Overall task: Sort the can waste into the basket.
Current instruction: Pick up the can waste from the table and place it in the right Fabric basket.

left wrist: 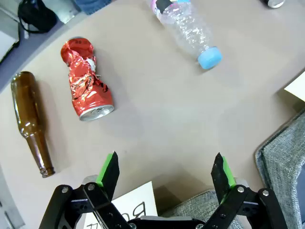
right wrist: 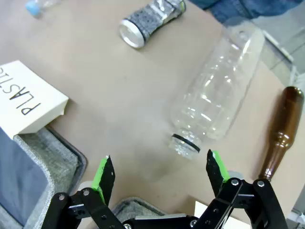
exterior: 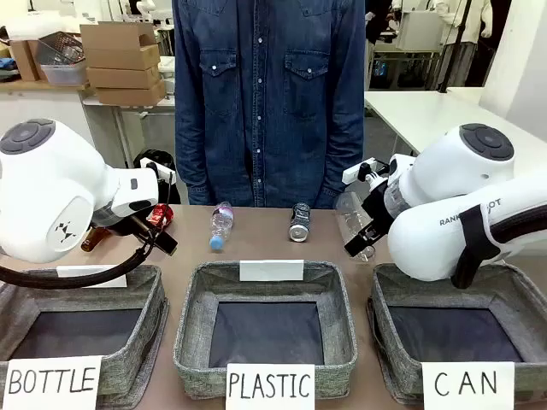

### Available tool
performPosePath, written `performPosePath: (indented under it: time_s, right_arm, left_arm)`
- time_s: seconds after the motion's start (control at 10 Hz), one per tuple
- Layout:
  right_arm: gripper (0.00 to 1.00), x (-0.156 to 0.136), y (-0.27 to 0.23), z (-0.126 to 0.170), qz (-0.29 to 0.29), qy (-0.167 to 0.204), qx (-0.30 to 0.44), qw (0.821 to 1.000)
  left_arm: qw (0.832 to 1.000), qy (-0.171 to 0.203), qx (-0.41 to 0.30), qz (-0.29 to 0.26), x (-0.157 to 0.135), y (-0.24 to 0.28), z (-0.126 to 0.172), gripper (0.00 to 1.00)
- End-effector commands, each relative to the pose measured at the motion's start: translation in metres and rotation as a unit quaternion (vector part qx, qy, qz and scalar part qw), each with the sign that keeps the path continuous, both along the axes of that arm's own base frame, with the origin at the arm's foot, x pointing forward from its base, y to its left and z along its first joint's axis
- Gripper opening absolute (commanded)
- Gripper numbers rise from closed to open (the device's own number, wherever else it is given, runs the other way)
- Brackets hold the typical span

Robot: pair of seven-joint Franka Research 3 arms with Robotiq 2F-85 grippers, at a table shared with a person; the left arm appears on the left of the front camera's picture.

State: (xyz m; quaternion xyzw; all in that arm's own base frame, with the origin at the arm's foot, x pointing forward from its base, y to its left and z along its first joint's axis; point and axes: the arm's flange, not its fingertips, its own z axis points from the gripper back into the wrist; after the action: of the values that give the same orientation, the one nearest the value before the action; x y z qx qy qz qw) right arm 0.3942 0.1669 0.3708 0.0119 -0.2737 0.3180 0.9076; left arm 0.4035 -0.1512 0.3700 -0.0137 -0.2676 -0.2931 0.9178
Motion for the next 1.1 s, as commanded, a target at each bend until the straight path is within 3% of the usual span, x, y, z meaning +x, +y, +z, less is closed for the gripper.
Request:
performPosePath:
  time_s: [0.0,0.9,1.0]
  right_arm:
    - [1.00,0.000,0.000,0.000,0.000,0.000,0.000,1.000]
    - [1.00,0.000,0.000,0.000,0.000,0.000,0.000,1.000]
    - [1.00,-0.007,-0.007,0.019,0.053,0.032,0.039,0.997]
  left_arm:
    - [1.000,0.000,0.000,0.000,0.000,0.000,0.000,1.00]
    - [1.000,0.000,0.000,0.000,0.000,0.000,0.000,1.00]
    - [1.000,0.000,0.000,0.000,0.000,0.000,0.000,1.00]
